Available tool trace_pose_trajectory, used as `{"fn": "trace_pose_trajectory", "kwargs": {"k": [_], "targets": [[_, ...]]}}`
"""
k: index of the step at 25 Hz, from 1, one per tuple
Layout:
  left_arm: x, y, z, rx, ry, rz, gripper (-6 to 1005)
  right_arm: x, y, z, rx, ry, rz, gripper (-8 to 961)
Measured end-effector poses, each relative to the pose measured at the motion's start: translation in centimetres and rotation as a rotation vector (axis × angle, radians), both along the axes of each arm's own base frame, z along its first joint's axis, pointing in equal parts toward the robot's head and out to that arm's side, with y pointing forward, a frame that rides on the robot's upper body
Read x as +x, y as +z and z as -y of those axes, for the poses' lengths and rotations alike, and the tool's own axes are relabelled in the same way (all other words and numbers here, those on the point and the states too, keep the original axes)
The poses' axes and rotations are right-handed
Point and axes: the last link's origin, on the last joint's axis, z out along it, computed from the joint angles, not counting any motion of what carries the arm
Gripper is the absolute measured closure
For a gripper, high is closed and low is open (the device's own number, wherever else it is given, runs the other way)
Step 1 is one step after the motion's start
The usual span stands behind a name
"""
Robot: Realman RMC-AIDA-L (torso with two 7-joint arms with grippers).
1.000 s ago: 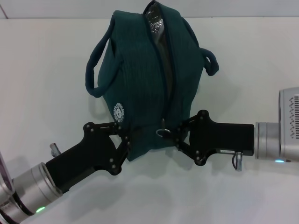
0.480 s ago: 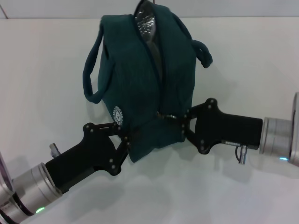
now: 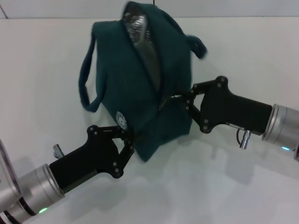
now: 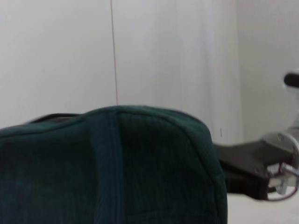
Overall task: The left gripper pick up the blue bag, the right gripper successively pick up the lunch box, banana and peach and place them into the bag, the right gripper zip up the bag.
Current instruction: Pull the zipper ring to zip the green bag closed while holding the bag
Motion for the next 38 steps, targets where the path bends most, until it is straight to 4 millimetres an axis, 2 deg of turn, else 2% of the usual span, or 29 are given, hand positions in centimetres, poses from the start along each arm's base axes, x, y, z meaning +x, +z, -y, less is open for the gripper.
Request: {"fn": "trace_pose_trajectory", "kwargs": {"k": [9,14,22,28,33,38], "targets": [[-0.1,-1.1,-0.4,-0.051,-0.017,-0.075,936,-1.4,0.6,-0.1,0.094,0.077,-0.066,938],[0.1,-1.2,-0.6,-0.054,-0.024,-0.076,984,-1.6,0.3,0.0,0.088,0.091,-0.06,939],[0.7,-1.2,-0.4,-0.061,-0.042,-0.043,926,-1.4,0.2,0.2,0.079,0.084,-0.057,939],[0.5,-1.1,-0.4,-0.083,0.024,0.01,882,-1.6,-0.2,0.4,0.062,0.097,-0.052,939],[-0.2,-0.9,-0.9,-0.062,0.138,0.05,659,-1.9,-0.5,0.7,0.049,0.103,-0.062,939],[-0.3,-1.0,-1.3,-0.073,0.17,0.056,459,-1.9,-0.6,0.9,0.043,0.103,-0.063,939]]}}
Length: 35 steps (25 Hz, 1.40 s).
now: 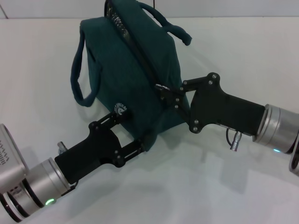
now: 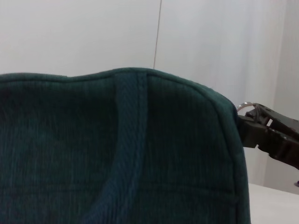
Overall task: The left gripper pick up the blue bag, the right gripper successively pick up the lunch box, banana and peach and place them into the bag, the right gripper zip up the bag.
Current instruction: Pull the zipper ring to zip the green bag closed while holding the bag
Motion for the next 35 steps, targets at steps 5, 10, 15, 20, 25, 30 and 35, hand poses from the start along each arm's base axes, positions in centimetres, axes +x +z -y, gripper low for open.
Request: {"fn": "trace_pose_trajectory", "kwargs": {"k": [5,10,15,20,25,30,35], "targets": [[0.12,0.06,0.0,-0.003,-0.004,0.009,257,0.02,-0.1,0.15,-0.004,-0.007,-0.006,939],[0.18,0.15,0.04,-0.019,0.007,0.031,173,0.06,-0.08,0.13,-0.003,-0.017,-0.014,939],[0.28,0.11,-0.23,-0.015,0.001,0.022,188,0.01,-0.09,0.18,-0.006,-0.015,-0.016,939],[0.45,0.14,-0.44,-0.009,-0.011,0.019,249,0.09,-0.08,0.24,-0.008,-0.018,-0.018,938],[0.35,0.23,-0.59,-0.003,-0.009,0.012,310,0.14,-0.07,0.26,-0.008,-0.021,-0.018,938],[0.28,0.22,-0.73,0.015,-0.024,-0.015,510,0.05,-0.08,0.16,-0.007,-0.019,-0.017,938],[0.41,0.22,-0.88,0.017,-0.032,-0.018,713,0.12,-0.05,0.24,-0.008,-0.021,-0.02,938]]}}
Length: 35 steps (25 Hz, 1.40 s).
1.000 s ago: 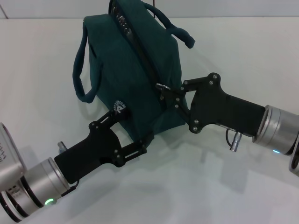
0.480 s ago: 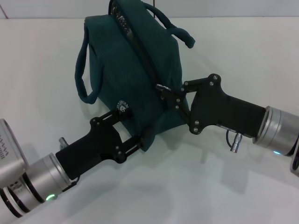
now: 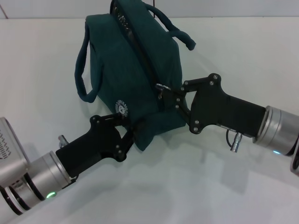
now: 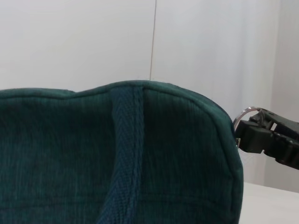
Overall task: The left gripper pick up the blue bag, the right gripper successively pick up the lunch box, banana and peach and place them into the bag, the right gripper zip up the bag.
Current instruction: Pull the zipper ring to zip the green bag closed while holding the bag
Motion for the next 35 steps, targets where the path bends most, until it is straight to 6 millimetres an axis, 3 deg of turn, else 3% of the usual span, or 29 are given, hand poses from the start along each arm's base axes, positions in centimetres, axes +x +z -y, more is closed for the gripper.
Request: {"fn": "trace_pose_trajectory", "kwargs": {"k": [9,35], "targets": [[0.0,-0.1,0.2,0.019,-0.032,-0.034,913,0.1,0.0,0.0,0.001,-0.004,0.003,938],[-0.8,-0.8,0.8,-0.018,-0.011,-0.076,879,-0.5,1.1,-0.8,0.05,-0.046,-0.1,938]]}}
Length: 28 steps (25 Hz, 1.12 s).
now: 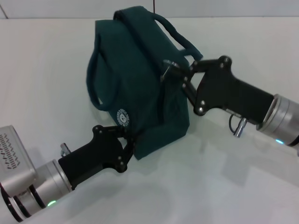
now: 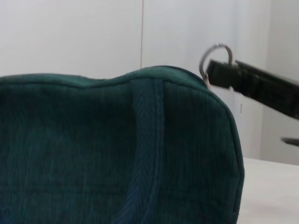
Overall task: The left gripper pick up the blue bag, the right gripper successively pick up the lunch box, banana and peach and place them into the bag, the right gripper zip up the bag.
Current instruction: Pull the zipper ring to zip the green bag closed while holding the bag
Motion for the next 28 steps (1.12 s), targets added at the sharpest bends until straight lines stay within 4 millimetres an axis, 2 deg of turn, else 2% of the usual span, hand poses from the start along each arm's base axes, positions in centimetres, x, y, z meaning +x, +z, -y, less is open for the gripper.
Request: {"fn": "trace_pose_trajectory", "kwargs": {"k": [12,21,26,28], "targets": [[-0.5,0.5,0.9,-0.029,-0.04,-0.018,847,0.2,0.9,-0.1,0.074,-0.001,-0.035,938],[0.6,0.3,1.2,0.009,-0.105,0.005,822,0.1,0.7,-0.1,0.067,0.006,-0.031,938],[1.6,1.0,1.4,0.022,-0.15,0.075,809,0.1,0.7,-0.1,0.077,0.01,-0.025,938],[1.9,1.3,1.5,0.032,-0.163,0.103,768,0.2,0.7,0.0,0.083,0.013,-0.021,938]]}}
